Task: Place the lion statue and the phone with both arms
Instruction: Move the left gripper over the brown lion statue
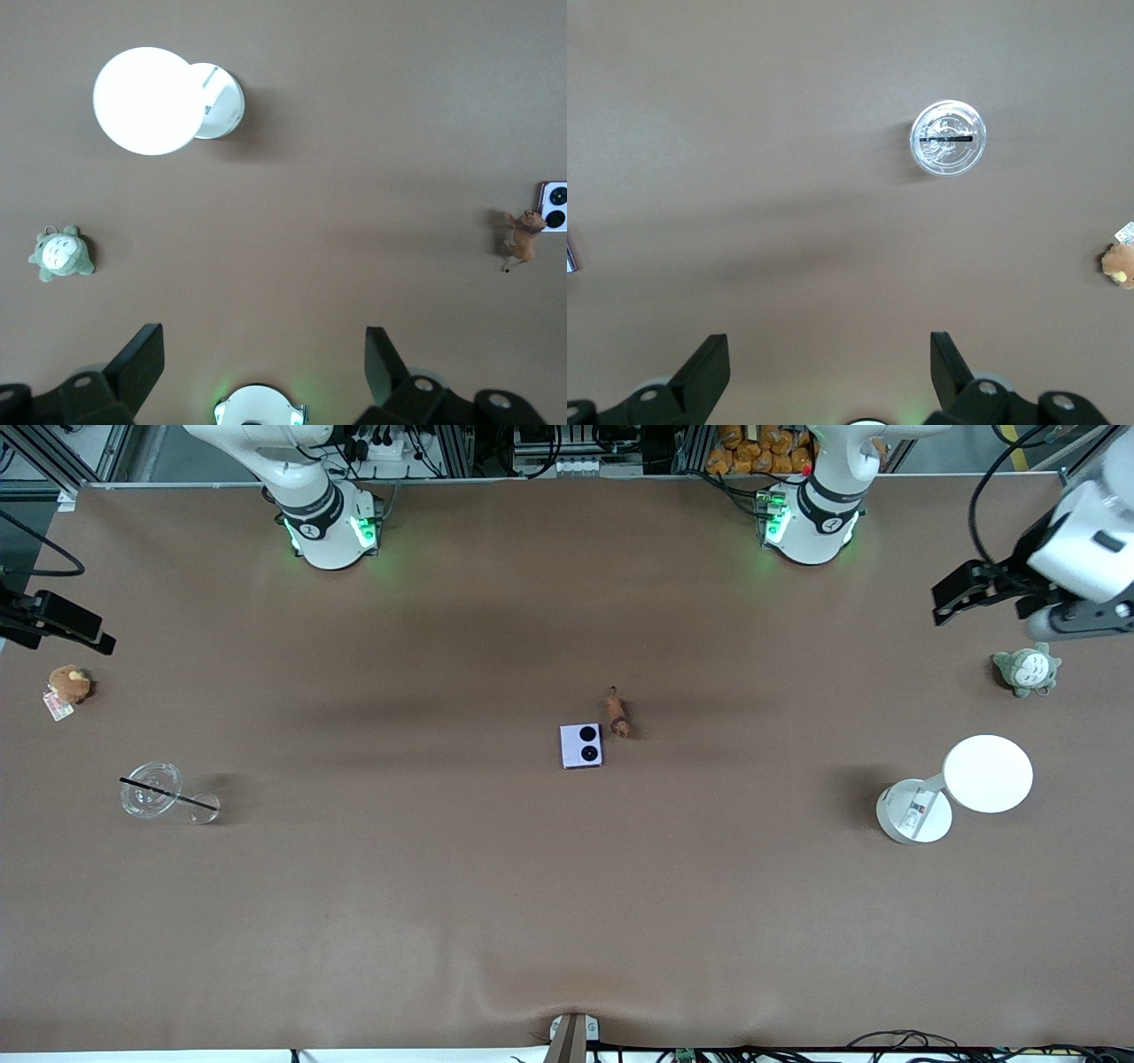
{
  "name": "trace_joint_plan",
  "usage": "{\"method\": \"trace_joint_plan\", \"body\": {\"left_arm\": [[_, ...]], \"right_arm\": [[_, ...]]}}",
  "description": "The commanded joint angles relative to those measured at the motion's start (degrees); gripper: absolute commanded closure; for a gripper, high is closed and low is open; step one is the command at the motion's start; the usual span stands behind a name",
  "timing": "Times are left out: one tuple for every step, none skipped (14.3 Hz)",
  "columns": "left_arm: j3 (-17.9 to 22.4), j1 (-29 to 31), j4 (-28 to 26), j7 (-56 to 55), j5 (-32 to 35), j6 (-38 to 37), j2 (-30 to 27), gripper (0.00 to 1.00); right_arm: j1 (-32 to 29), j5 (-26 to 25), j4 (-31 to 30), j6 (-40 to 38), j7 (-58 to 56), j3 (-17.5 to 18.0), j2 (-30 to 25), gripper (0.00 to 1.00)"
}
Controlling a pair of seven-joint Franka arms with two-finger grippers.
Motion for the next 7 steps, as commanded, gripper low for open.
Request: {"method": "trace_joint_plan", "body": {"left_arm": [[-4.3, -0.1, 1.8, -5.1, -1.0, -1.0, 3.2, 0.00], [-5.9, -0.1, 1.6, -6.9, -1.0, -0.6, 4.4, 0.00], [-7.4, -0.1, 1.5, -7.7, -1.0, 0.5, 5.6, 0.00], [-8.7, -0.1, 1.3, -8.6, -1.0, 1.9, 6.8, 0.00], [-9.9, -0.2, 1.2, -9.9, -1.0, 3.0, 7.9, 0.00], [-11.5, -0.2, 1.1, -11.6, -1.0, 4.0, 9.1, 0.00], [-13.1, -0.2, 1.1, -13.9, -1.0, 5.3, 10.5, 0.00]], "right_arm": [[-0.9, -0.1, 1.4, -0.5, -0.1, 0.7, 0.8, 0.00], [-0.8, -0.1, 1.4, -0.5, -0.1, 0.8, 0.8, 0.00], [-0.8, -0.1, 1.4, -0.5, -0.1, 0.7, 0.8, 0.00], [-0.8, -0.1, 1.4, -0.5, -0.1, 0.7, 0.8, 0.00], [-0.7, -0.1, 1.4, -0.5, -0.1, 0.7, 0.8, 0.00], [-0.7, -0.1, 1.4, -0.5, -0.1, 0.7, 0.8, 0.00], [-0.8, -0.1, 1.4, -0.5, -0.1, 0.7, 0.9, 0.00]]}}
